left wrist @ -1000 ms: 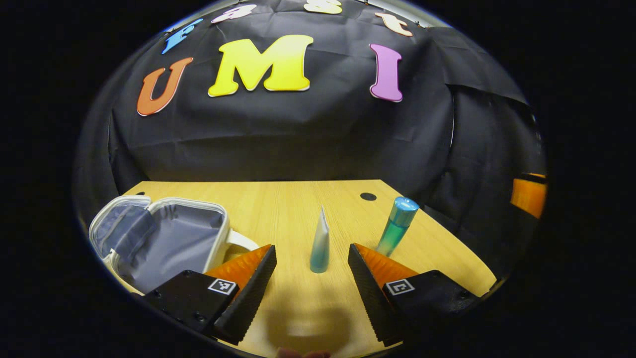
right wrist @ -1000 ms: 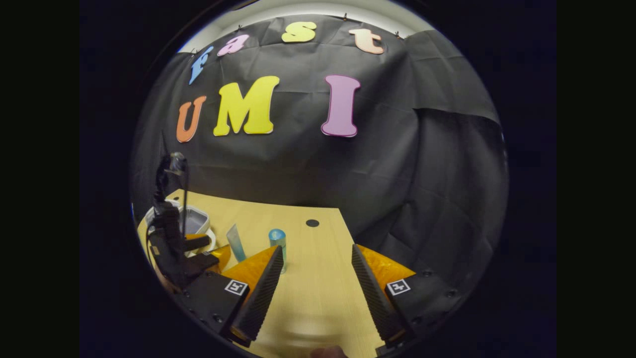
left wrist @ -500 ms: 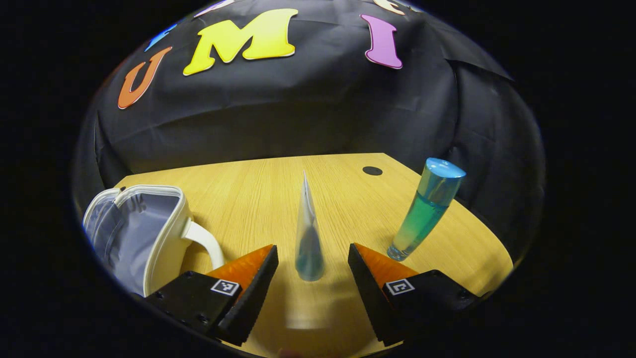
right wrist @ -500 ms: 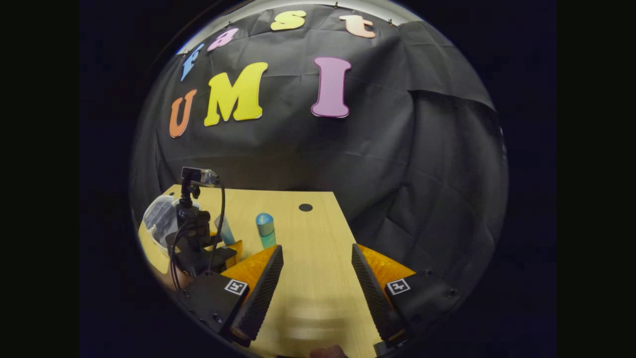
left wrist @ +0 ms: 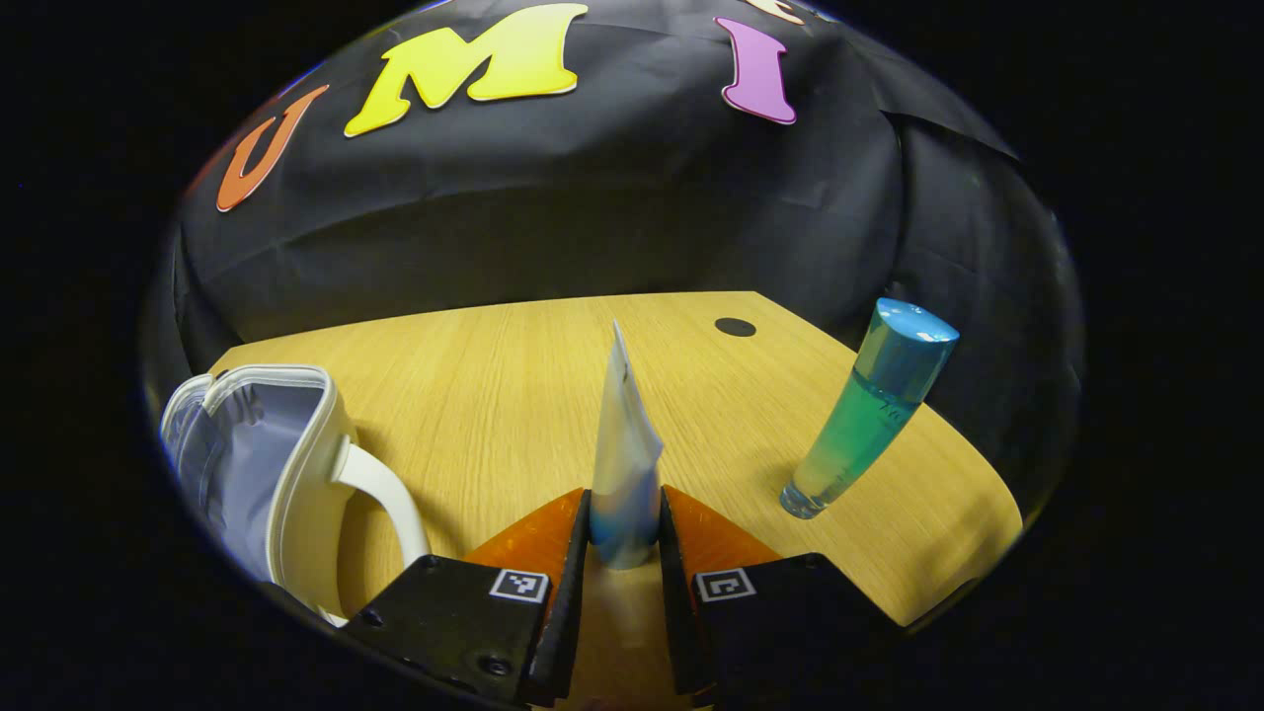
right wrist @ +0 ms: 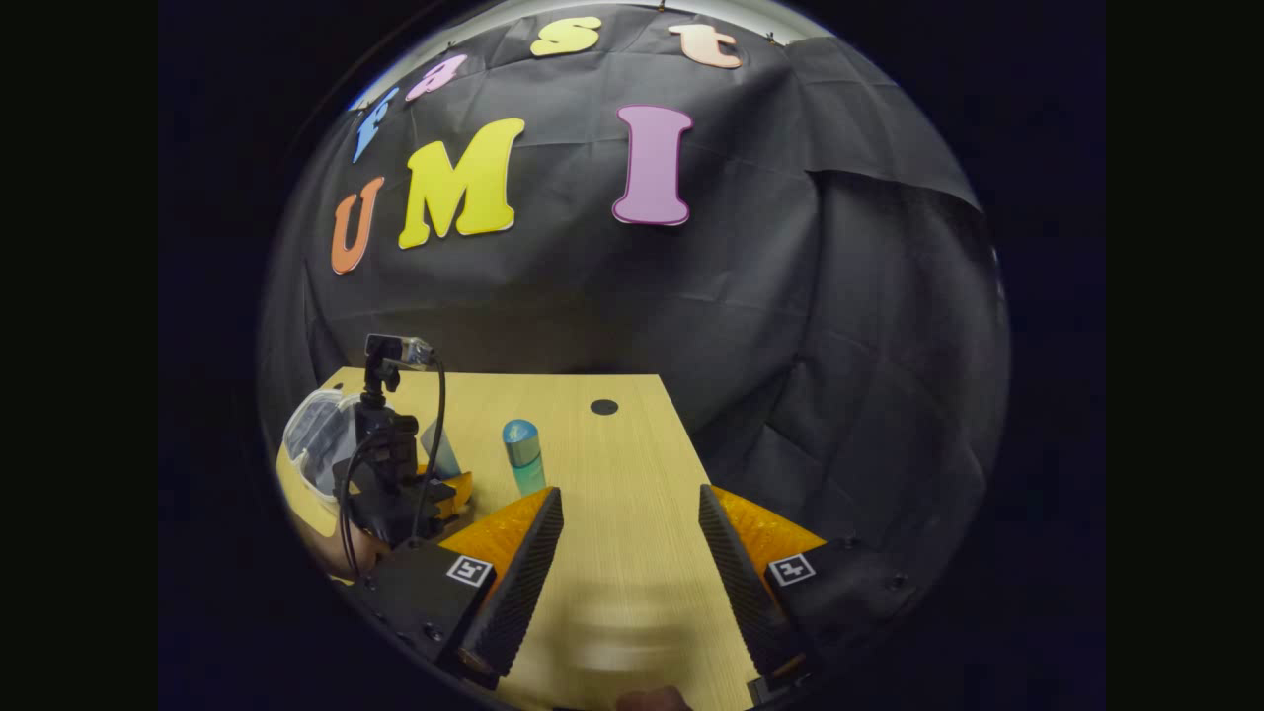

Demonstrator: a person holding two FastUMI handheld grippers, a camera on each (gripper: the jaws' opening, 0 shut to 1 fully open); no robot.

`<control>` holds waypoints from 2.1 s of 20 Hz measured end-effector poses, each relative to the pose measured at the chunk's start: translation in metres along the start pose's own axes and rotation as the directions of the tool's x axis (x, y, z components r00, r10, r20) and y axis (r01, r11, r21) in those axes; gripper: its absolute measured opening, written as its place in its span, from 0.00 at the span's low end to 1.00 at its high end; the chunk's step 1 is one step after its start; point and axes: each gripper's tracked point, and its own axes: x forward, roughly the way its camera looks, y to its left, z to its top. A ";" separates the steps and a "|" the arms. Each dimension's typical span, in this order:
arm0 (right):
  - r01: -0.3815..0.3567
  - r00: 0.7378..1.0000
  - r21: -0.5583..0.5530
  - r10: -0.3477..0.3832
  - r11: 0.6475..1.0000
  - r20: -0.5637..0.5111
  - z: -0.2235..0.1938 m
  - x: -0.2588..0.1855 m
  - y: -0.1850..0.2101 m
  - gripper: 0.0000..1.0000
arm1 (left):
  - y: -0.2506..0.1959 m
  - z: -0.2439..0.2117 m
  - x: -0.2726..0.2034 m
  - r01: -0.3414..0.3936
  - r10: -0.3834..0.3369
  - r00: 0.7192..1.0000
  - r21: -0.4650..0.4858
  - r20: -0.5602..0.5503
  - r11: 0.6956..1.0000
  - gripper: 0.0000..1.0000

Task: First open the suitcase, pack the skin care products into it, and then close the suitcase.

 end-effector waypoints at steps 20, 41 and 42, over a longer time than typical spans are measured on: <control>-0.169 0.985 -0.066 0.171 0.984 0.026 -0.007 0.012 0.094 0.83 | 0.113 0.061 -0.182 -0.119 0.123 0.990 -0.067 0.074 0.991 0.36; -0.169 0.969 0.067 0.178 0.983 -0.169 -0.070 0.166 0.128 0.80 | 0.241 0.006 -0.225 -0.278 0.271 0.960 -0.115 -0.076 0.954 0.36; -0.170 0.967 0.080 0.182 0.982 -0.178 -0.071 0.175 0.132 0.74 | 0.242 0.004 -0.225 -0.283 0.274 0.958 -0.116 -0.084 0.952 0.36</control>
